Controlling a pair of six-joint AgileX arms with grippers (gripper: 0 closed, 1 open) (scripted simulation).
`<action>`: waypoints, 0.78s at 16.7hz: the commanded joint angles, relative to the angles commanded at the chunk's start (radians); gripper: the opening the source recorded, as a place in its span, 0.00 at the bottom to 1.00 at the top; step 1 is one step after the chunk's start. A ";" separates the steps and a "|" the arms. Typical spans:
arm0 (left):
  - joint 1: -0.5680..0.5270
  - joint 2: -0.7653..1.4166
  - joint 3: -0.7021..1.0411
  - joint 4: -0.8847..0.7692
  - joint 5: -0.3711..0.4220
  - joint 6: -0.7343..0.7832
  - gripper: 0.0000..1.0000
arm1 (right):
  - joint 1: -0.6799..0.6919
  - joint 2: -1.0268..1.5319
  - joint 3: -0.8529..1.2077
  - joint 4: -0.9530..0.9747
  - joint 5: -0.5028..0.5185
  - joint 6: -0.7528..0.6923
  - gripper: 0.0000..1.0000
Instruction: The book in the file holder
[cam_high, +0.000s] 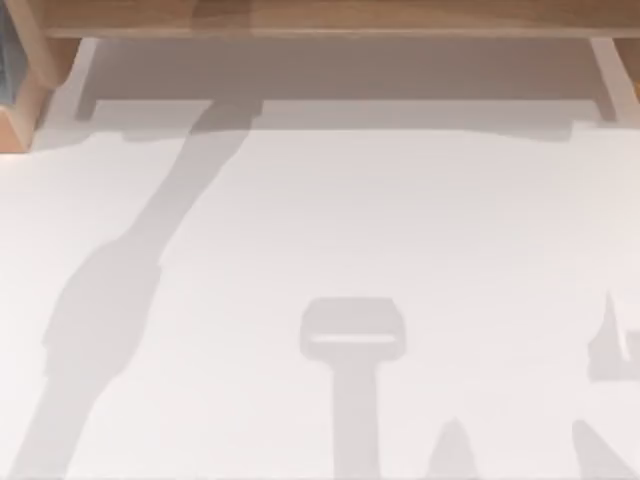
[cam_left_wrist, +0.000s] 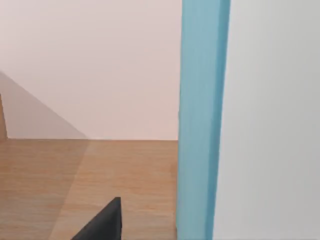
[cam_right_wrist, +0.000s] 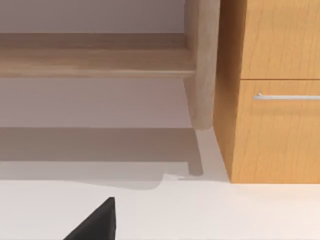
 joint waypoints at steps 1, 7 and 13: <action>0.000 0.000 0.000 0.000 0.000 0.000 0.77 | 0.000 0.000 0.000 0.000 0.000 0.000 1.00; 0.000 0.000 0.000 0.000 0.000 0.000 0.32 | 0.000 0.000 0.000 0.000 0.000 0.000 1.00; 0.000 0.000 0.000 0.000 0.000 0.000 0.00 | 0.000 0.000 0.000 0.000 0.000 0.000 1.00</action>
